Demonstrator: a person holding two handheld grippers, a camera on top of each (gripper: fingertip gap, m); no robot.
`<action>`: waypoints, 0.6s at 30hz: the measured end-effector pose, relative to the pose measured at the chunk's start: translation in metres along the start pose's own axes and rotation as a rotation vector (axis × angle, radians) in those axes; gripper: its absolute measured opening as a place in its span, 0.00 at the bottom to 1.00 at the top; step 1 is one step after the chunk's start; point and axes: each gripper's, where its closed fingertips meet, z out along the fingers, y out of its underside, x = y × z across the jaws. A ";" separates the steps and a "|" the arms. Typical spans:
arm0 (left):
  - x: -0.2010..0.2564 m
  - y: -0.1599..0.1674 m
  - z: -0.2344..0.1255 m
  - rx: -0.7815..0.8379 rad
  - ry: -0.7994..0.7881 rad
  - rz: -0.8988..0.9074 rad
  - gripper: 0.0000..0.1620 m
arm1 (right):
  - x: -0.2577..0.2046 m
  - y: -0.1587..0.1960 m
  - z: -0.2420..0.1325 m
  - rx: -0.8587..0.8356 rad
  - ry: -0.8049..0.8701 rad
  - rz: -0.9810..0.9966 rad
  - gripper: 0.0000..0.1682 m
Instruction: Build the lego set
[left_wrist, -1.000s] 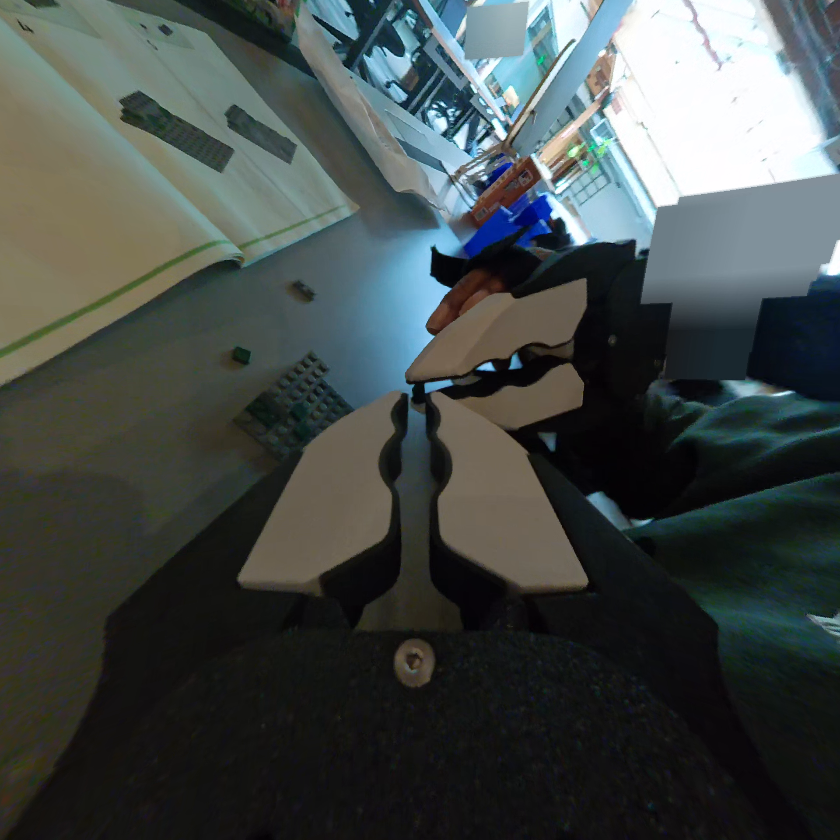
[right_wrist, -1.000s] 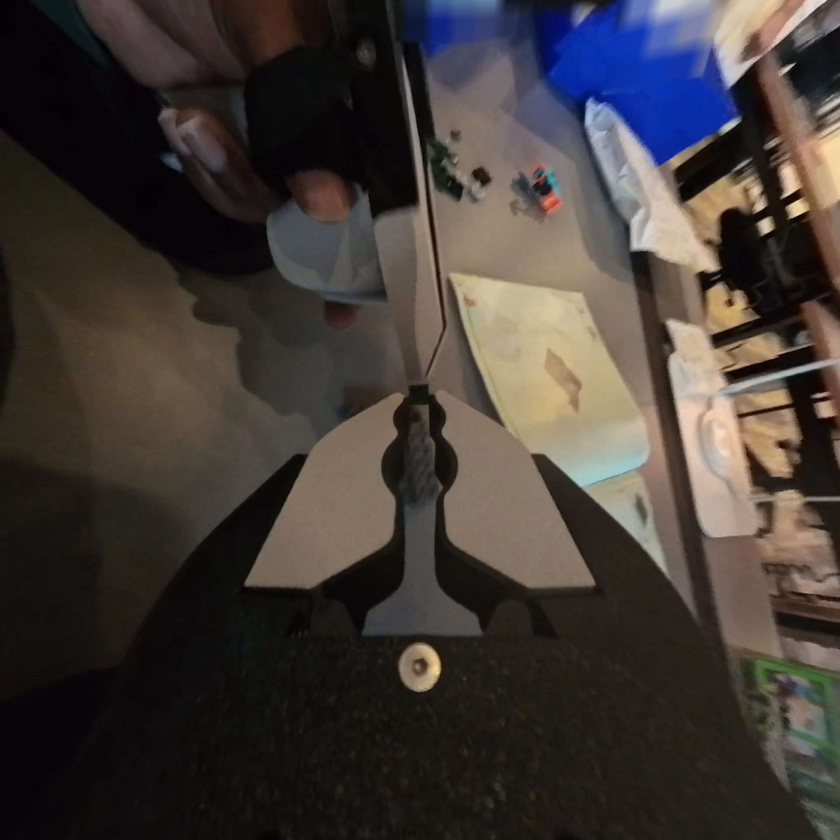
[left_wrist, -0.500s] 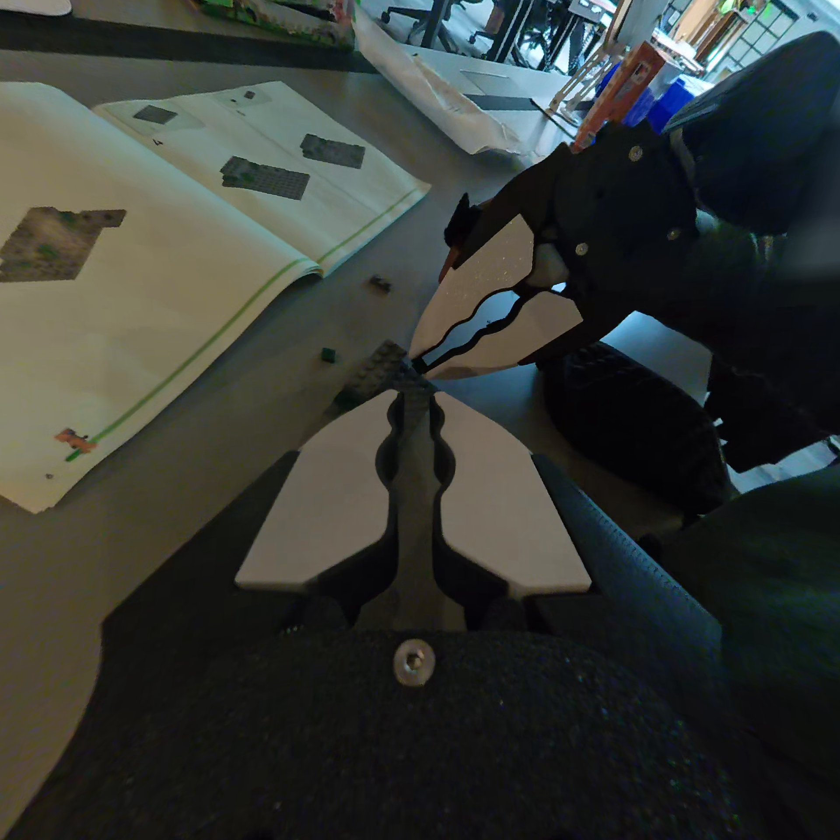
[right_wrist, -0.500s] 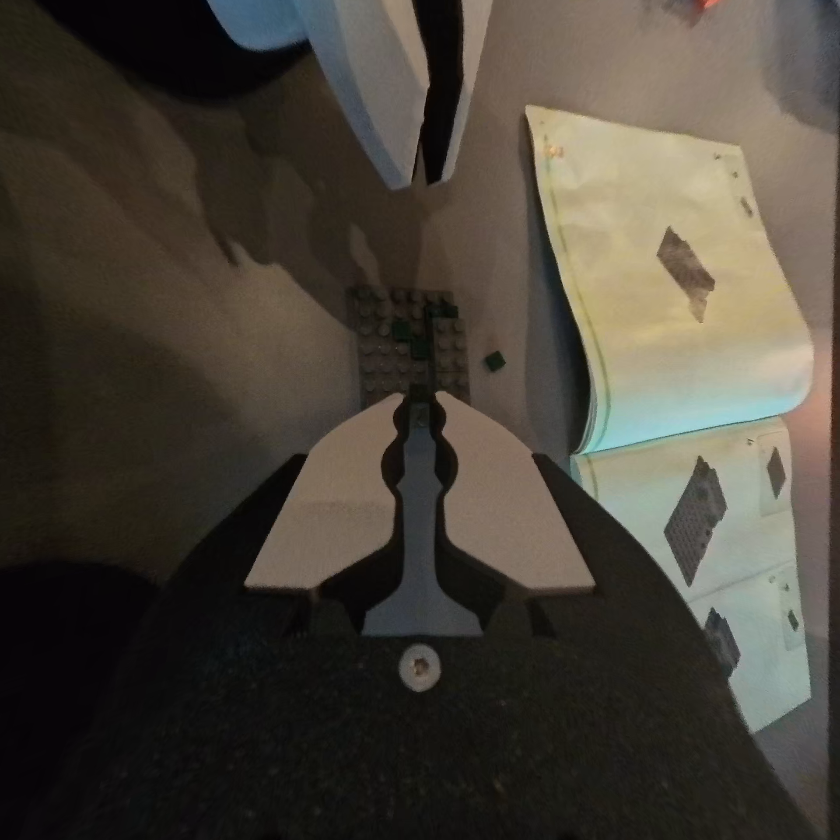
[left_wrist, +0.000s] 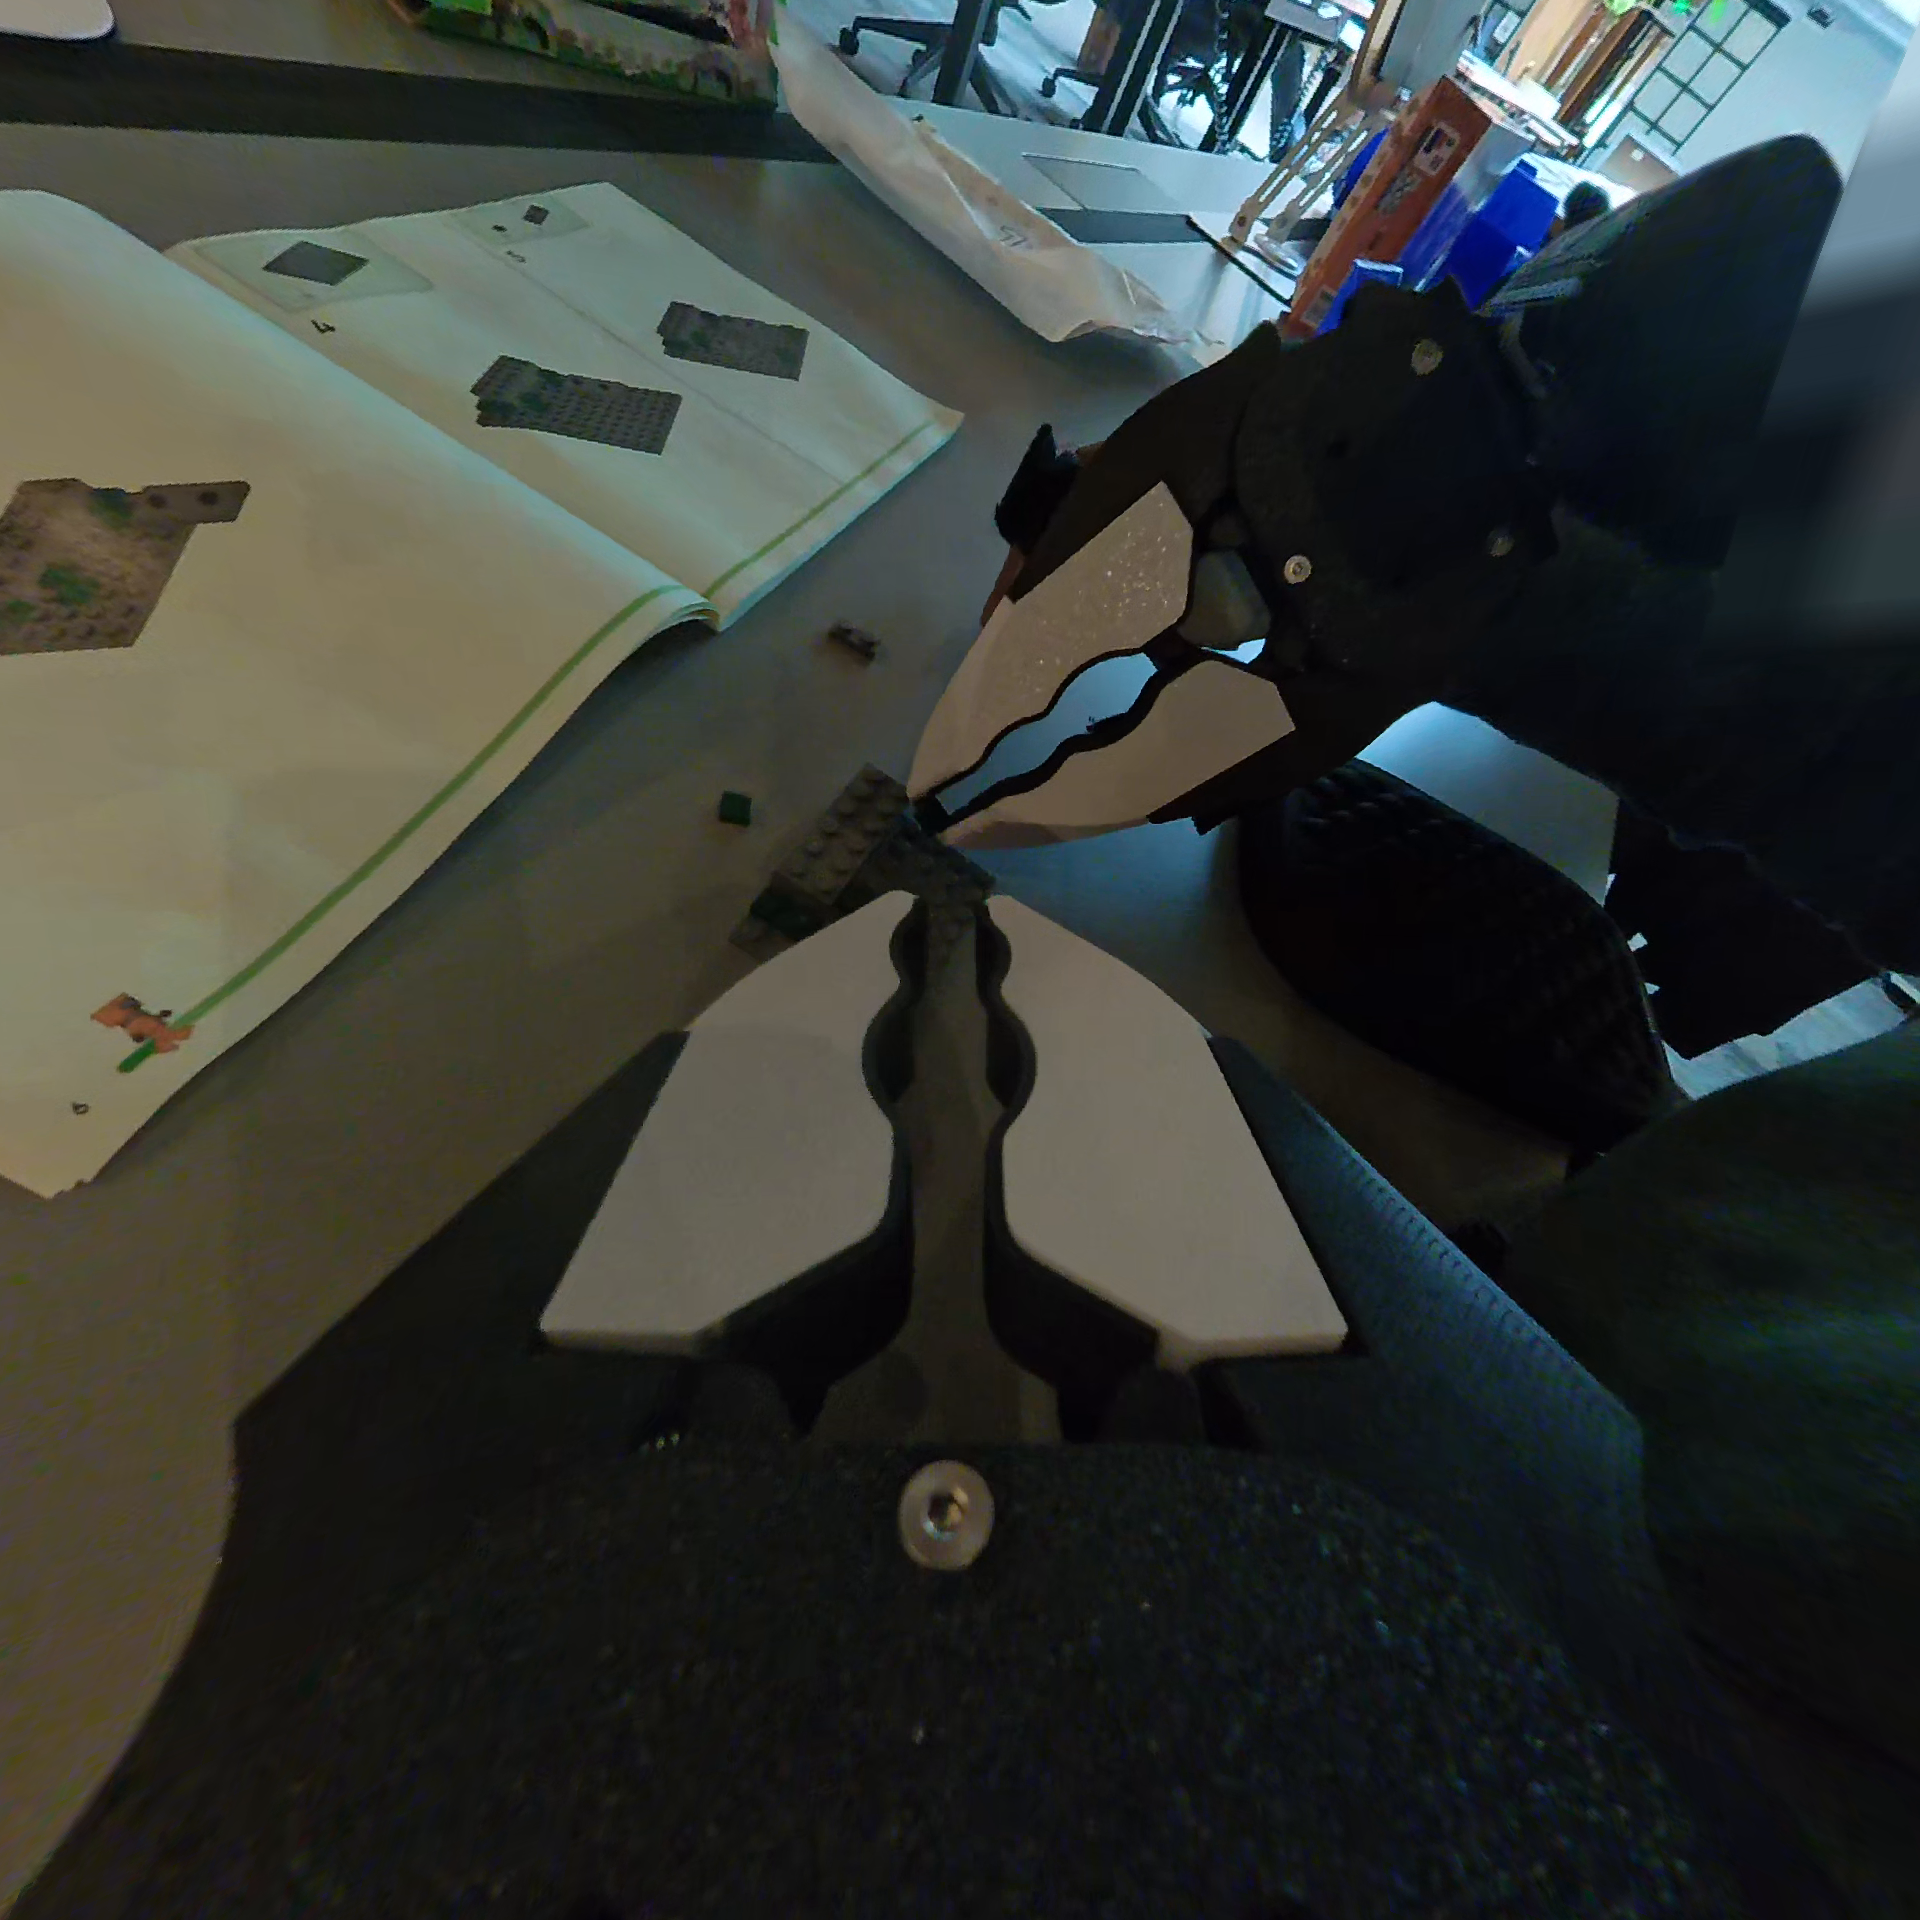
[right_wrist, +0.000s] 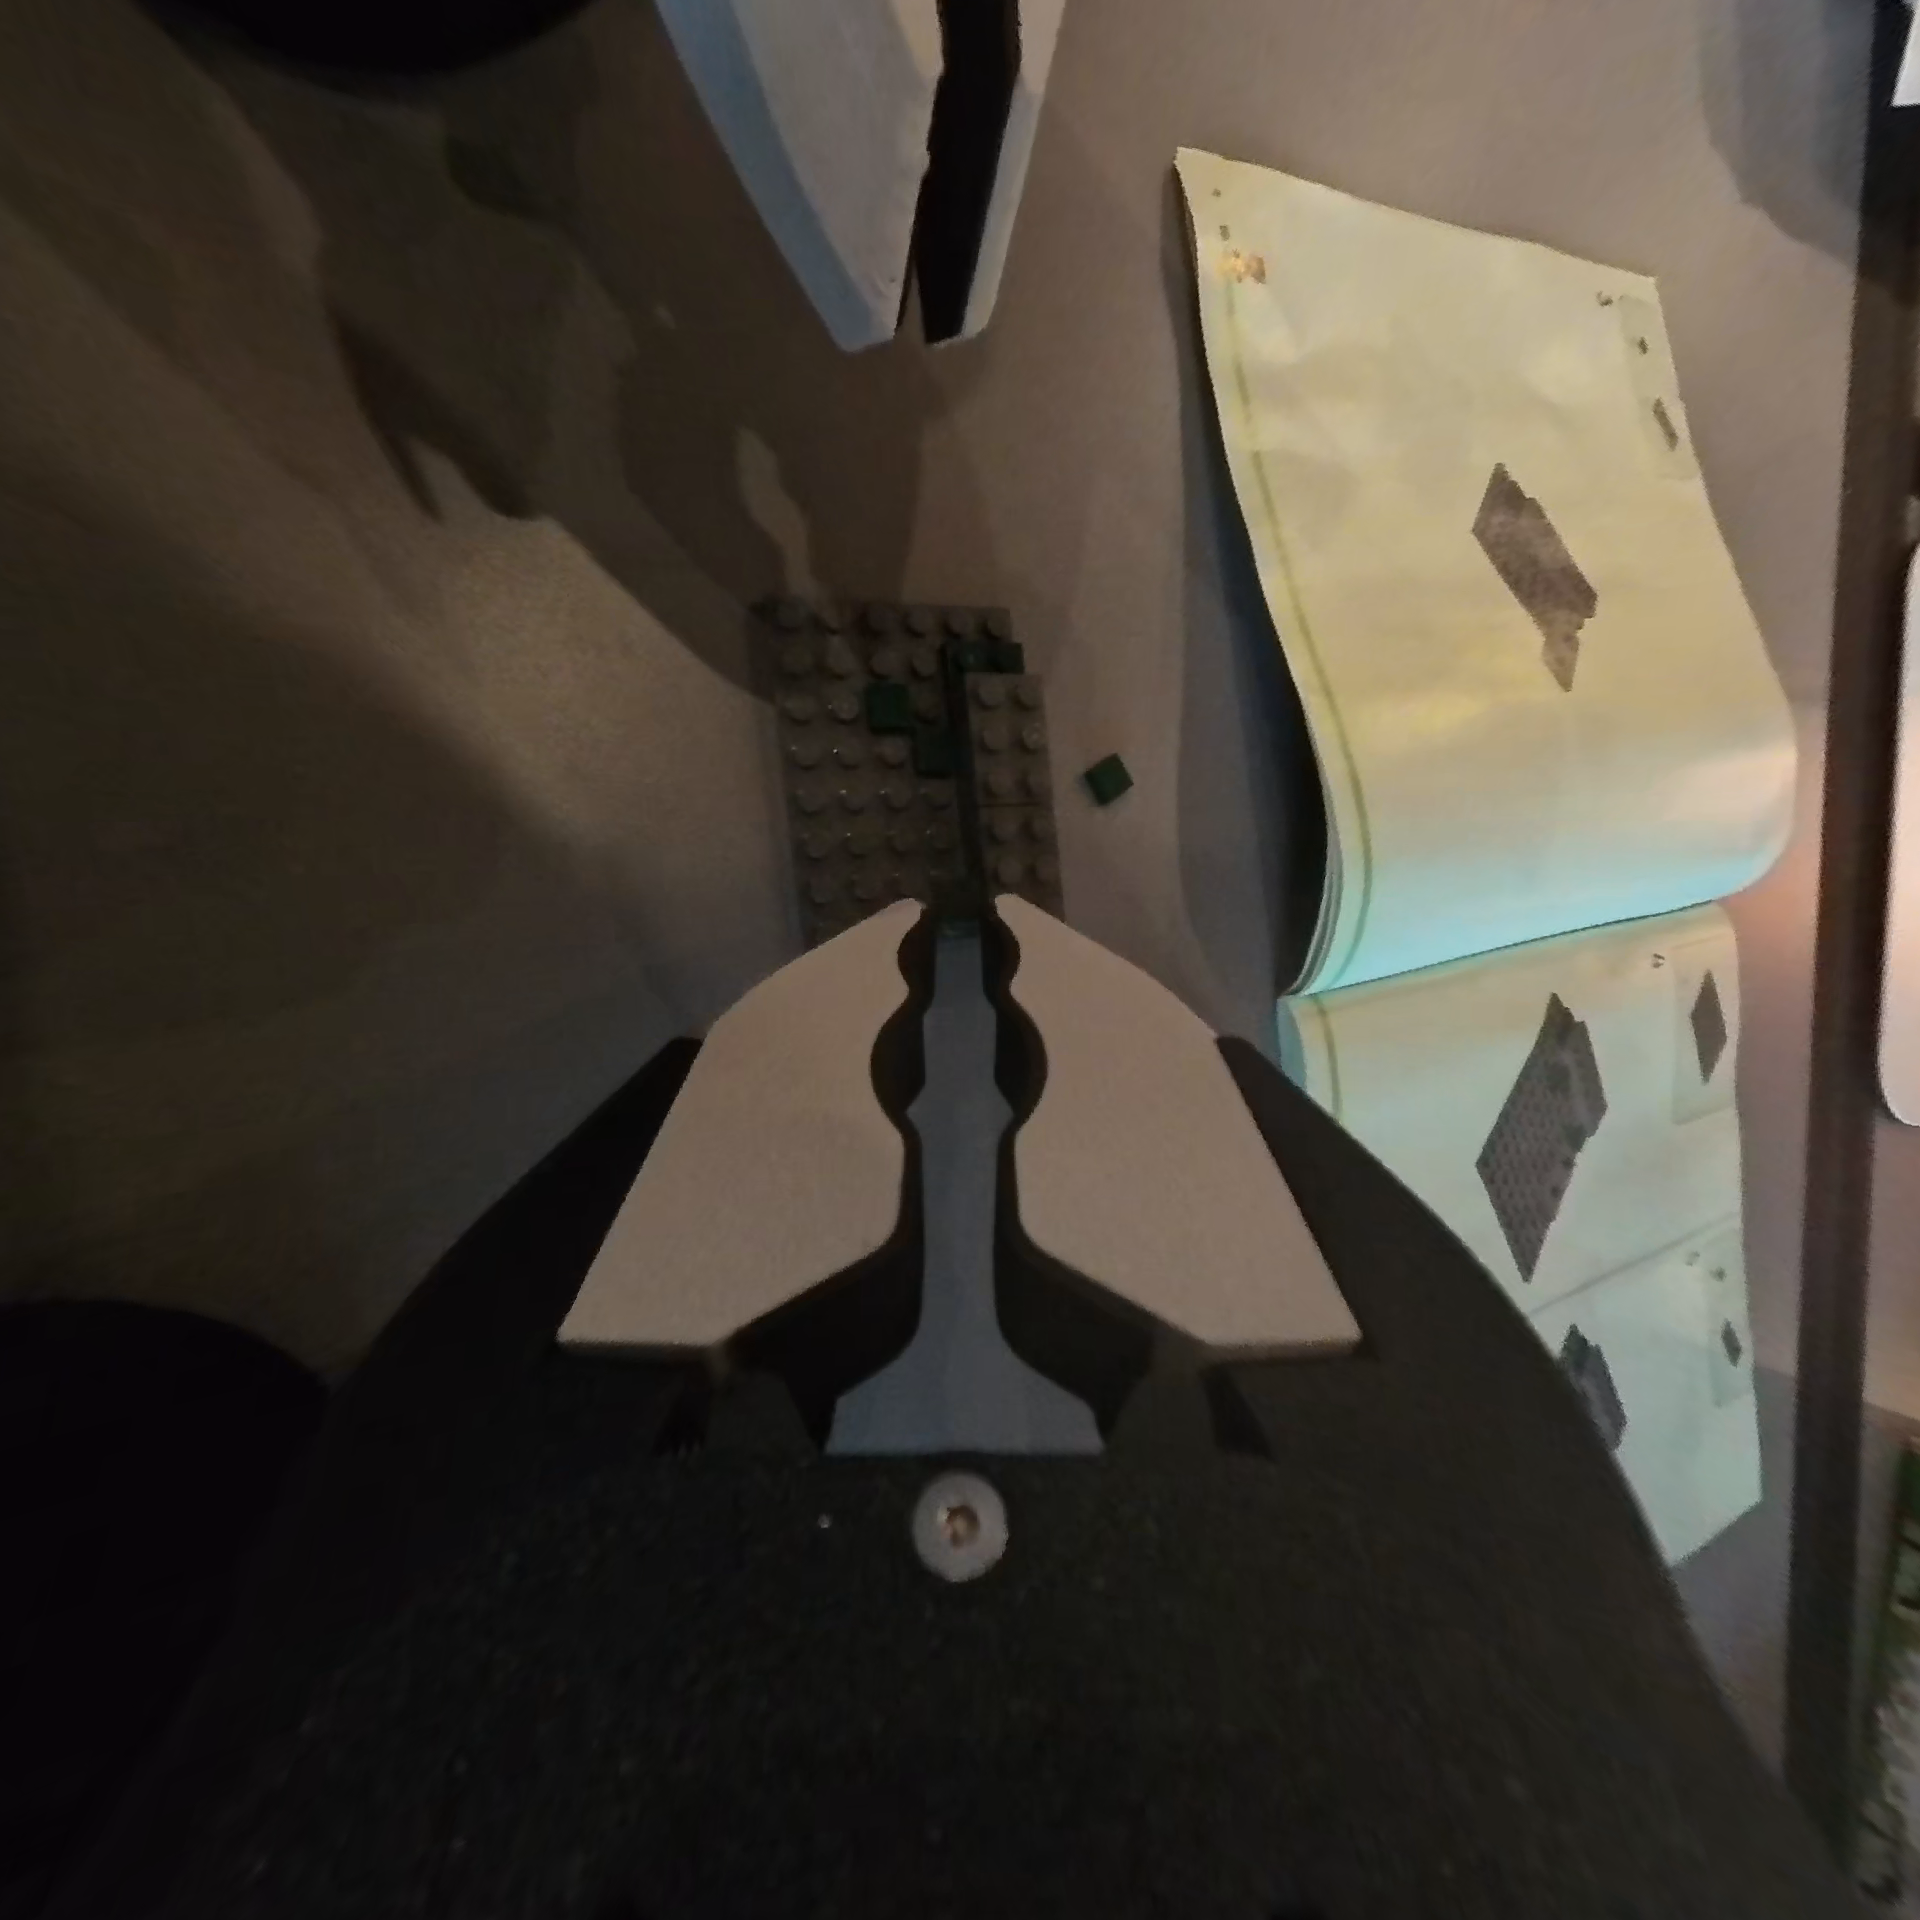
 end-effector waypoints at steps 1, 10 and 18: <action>0.000 0.000 0.000 0.000 0.001 0.000 0.05 | 0.000 0.000 0.000 0.001 0.001 0.001 0.05; 0.001 0.001 0.001 -0.003 0.007 0.004 0.05 | 0.004 0.000 0.002 -0.003 0.033 -0.018 0.05; 0.001 0.002 0.001 -0.005 0.009 0.009 0.05 | 0.004 -0.001 0.004 -0.012 0.052 -0.039 0.05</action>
